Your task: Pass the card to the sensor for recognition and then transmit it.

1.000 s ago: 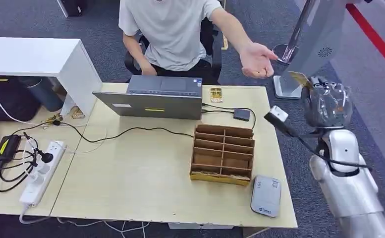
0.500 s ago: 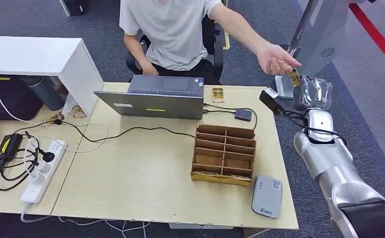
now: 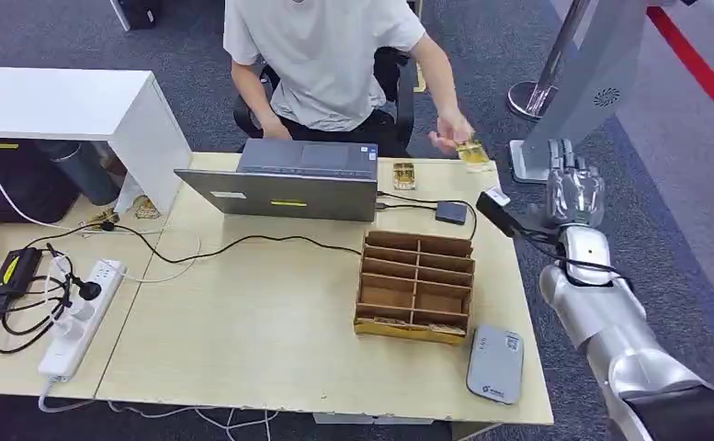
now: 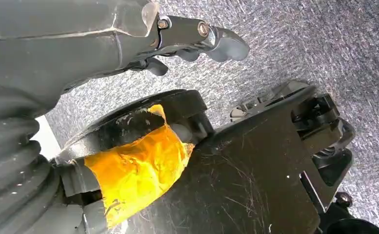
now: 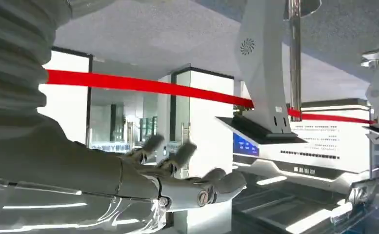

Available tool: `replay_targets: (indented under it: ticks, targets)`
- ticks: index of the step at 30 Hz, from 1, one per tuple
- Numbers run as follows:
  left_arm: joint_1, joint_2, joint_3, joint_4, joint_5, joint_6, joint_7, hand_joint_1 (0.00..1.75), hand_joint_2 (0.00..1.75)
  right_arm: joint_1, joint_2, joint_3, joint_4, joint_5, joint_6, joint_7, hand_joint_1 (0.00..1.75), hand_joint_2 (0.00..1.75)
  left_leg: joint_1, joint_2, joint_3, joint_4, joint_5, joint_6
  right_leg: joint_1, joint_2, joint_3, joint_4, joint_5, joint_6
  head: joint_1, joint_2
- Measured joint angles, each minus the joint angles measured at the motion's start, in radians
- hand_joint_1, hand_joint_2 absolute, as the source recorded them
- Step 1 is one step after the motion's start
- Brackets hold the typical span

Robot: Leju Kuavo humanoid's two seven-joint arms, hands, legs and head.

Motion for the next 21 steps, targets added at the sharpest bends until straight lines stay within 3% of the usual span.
replay_targets:
  ticks: [21]
  targets:
    - [0.000,0.000,0.000,0.000,-0.001,0.000,0.000,0.00,1.75,0.014,-0.003,-0.006,0.000,-0.006,-0.002,-0.006,0.00,1.75,0.000,0.000,0.000,0.000,0.000,0.000,0.000,0.000,0.000,0.000,0.000,0.000,0.000,0.000]
